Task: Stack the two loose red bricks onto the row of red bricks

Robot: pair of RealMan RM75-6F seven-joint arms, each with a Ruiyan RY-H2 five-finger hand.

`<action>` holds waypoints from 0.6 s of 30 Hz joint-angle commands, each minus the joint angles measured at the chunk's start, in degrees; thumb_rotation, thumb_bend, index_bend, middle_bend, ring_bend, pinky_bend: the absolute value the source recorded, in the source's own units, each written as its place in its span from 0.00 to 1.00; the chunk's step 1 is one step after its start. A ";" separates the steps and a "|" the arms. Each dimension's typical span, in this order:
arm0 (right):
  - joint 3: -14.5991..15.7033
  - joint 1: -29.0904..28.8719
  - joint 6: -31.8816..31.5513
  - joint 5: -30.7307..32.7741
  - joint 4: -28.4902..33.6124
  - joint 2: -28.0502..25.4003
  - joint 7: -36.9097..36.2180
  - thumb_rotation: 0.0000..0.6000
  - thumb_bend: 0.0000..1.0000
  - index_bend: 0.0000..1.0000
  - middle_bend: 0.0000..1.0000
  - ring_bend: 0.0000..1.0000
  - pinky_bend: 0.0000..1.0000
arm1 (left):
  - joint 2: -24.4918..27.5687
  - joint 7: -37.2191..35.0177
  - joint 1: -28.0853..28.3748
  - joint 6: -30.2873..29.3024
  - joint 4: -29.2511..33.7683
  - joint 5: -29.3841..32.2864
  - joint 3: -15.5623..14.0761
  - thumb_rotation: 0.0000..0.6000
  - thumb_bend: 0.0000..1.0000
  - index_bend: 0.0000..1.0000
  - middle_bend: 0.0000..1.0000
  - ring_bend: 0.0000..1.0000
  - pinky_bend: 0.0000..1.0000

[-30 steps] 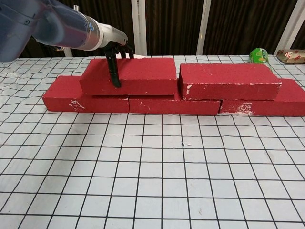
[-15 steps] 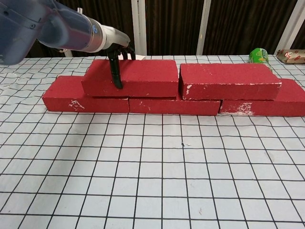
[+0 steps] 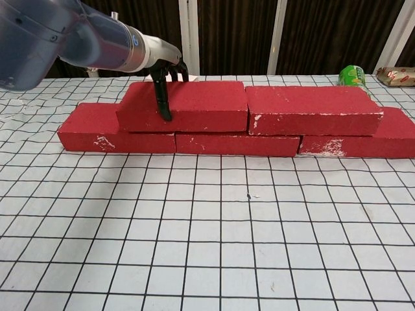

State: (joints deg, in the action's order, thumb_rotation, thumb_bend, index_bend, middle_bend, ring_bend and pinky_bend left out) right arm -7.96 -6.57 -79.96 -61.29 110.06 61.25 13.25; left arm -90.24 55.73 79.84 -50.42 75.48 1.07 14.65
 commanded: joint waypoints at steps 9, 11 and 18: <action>0.06 0.01 0.24 0.05 0.09 -0.20 -0.19 1.00 0.15 0.00 0.00 0.00 0.00 | -0.44 0.63 0.36 -0.31 -0.38 0.80 -0.04 1.00 0.00 0.15 0.12 0.06 0.11; 0.06 0.01 0.28 0.02 0.09 -0.23 -0.28 1.00 0.15 0.00 0.00 0.00 0.00 | -0.49 0.86 0.45 -0.35 -0.42 1.07 -0.05 1.00 0.00 0.15 0.12 0.05 0.11; 0.05 0.00 0.28 0.08 0.05 -0.18 -0.26 1.00 0.15 0.00 0.00 0.00 0.00 | -0.75 0.96 0.39 -0.42 -0.77 1.17 -0.01 1.00 0.00 0.14 0.11 0.05 0.11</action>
State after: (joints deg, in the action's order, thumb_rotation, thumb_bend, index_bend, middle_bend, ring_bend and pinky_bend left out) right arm -7.90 -6.57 -79.67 -61.21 110.11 61.06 12.99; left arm -90.98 56.68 80.23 -50.83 74.72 2.23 14.66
